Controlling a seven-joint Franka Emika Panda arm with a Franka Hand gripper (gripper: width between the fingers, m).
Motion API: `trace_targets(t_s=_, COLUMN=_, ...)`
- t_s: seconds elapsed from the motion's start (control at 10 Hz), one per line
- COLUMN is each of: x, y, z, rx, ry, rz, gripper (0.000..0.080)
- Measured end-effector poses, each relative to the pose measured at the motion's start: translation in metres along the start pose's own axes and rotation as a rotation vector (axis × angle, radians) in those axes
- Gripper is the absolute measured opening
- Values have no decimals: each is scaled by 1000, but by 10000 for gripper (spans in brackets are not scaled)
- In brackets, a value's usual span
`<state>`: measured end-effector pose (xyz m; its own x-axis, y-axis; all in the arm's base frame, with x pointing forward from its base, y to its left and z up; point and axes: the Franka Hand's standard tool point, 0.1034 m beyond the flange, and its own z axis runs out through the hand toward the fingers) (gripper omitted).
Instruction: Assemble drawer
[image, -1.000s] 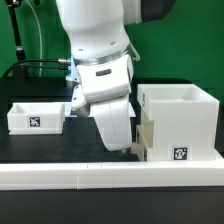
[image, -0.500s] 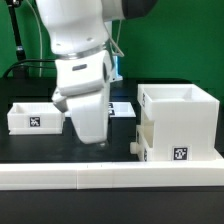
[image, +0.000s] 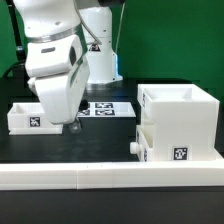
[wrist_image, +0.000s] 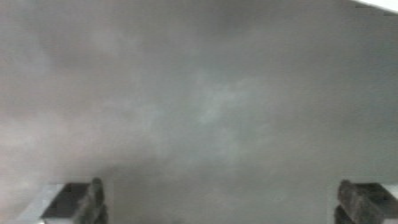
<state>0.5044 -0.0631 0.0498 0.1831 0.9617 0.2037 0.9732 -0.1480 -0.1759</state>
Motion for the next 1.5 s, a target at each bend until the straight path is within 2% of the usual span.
trace_targets(t_s=0.2, x=-13, y=-4, z=-7, rx=-7, ry=1, rz=31, gripper=649)
trace_targets(t_s=0.6, x=-12, y=-5, z=-4, rx=-3, ry=5, rz=182, gripper=649)
trace_targets(t_s=0.7, x=-14, y=-4, z=-6, rx=-18, ry=4, rz=295, gripper=649)
trace_targets(t_s=0.8, x=-24, y=-7, z=-13, rx=-52, ry=-3, rz=422, gripper=649)
trace_targets(t_s=1.0, x=-35, y=-34, z=-20, rx=-83, ry=-14, rz=623, gripper=649)
trace_targets(t_s=1.2, x=-38, y=-52, z=-20, rx=-87, ry=-12, rz=784, gripper=649)
trace_targets(t_s=1.5, x=-36, y=-49, z=-20, rx=-88, ry=-3, rz=941, gripper=649)
